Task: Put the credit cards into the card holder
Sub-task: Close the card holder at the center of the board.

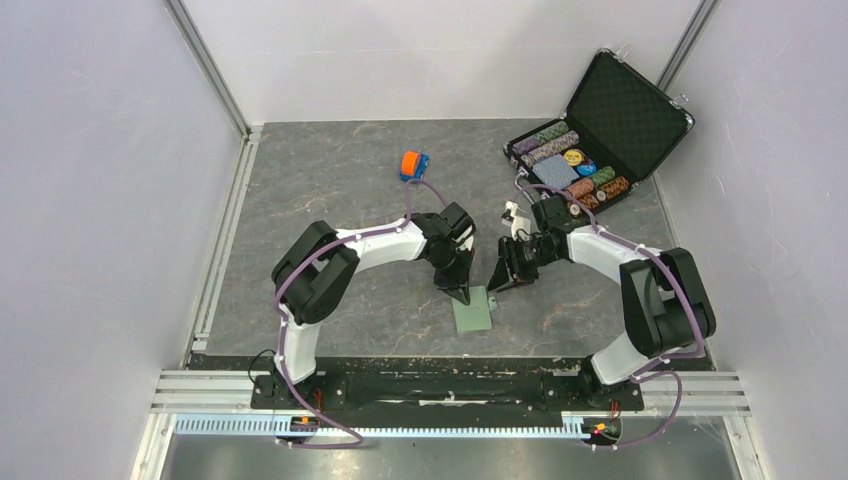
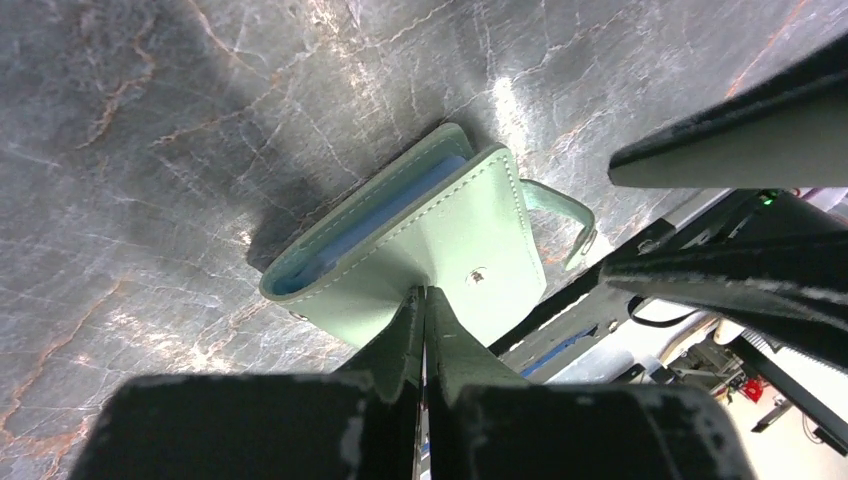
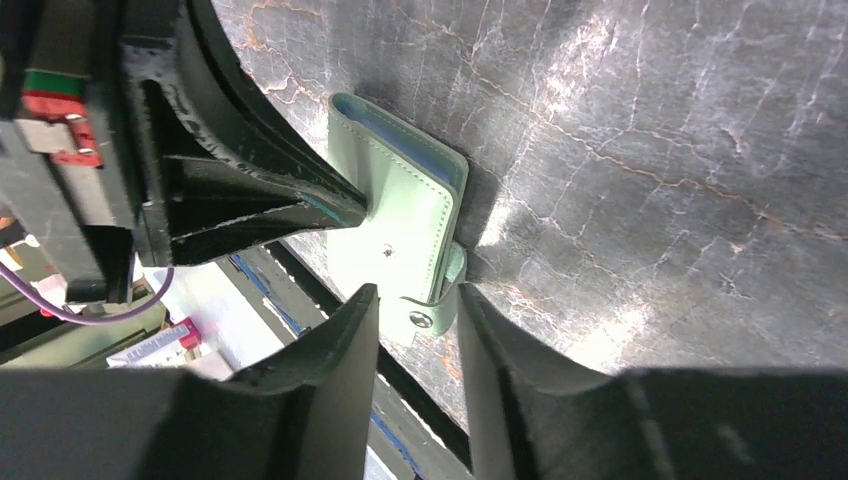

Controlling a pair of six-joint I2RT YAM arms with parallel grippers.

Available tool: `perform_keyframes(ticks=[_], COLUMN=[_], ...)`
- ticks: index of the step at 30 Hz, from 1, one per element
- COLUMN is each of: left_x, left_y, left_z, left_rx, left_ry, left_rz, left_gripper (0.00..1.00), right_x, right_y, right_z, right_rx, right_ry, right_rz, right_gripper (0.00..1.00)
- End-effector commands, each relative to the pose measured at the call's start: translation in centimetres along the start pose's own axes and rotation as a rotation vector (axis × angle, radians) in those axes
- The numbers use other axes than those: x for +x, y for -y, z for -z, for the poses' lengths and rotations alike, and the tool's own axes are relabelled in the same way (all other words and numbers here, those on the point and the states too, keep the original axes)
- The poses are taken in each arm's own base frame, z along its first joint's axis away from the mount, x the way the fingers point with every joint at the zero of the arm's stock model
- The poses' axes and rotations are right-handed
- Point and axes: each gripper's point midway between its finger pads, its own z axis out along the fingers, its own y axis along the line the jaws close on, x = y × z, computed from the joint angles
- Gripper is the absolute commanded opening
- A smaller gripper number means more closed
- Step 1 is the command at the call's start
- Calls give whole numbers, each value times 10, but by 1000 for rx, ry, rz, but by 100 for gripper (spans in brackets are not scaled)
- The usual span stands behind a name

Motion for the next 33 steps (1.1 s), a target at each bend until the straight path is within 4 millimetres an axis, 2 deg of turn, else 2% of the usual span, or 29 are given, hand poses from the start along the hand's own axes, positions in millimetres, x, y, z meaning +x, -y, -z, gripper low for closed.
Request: perform_keyframes(ticks=[1, 4, 10, 12, 14, 18, 23, 26, 33], left_x=[-1, 2, 4, 1, -4, -14, -17, -18, -17], left_y=[-5, -9, -12, -7, 2, 30, 48, 58, 57], left_z=[-3, -8, -12, -8, -3, 9, 14, 15, 10], left_rx=[-52, -85, -115, -102, -69, 53, 173, 259, 253], left_ry=[-10, -27, -45, -27, 2, 70, 94, 91, 66], left_rz=[-63, -75, -88, -92, -99, -100, -41, -7, 10], left_gripper=[2, 2, 4, 7, 15, 29, 44, 46, 45], right_x=[-17, -18, -24, -22, -19, -10, -3, -2, -1], right_y=[-10, -7, -15, -13, -7, 4, 16, 19, 22], right_z=[6, 4, -5, -10, -16, -27, -32, -33, -33], right_rx=[-42, -46, -134, -149, -143, -130, -82, -69, -51], right_ry=[43, 40, 50, 37, 20, -7, -21, -18, -17], right_rz=[65, 62, 63, 55, 43, 16, -18, -25, -35], right_gripper=[33, 22, 11, 8, 5, 3, 2, 1, 0])
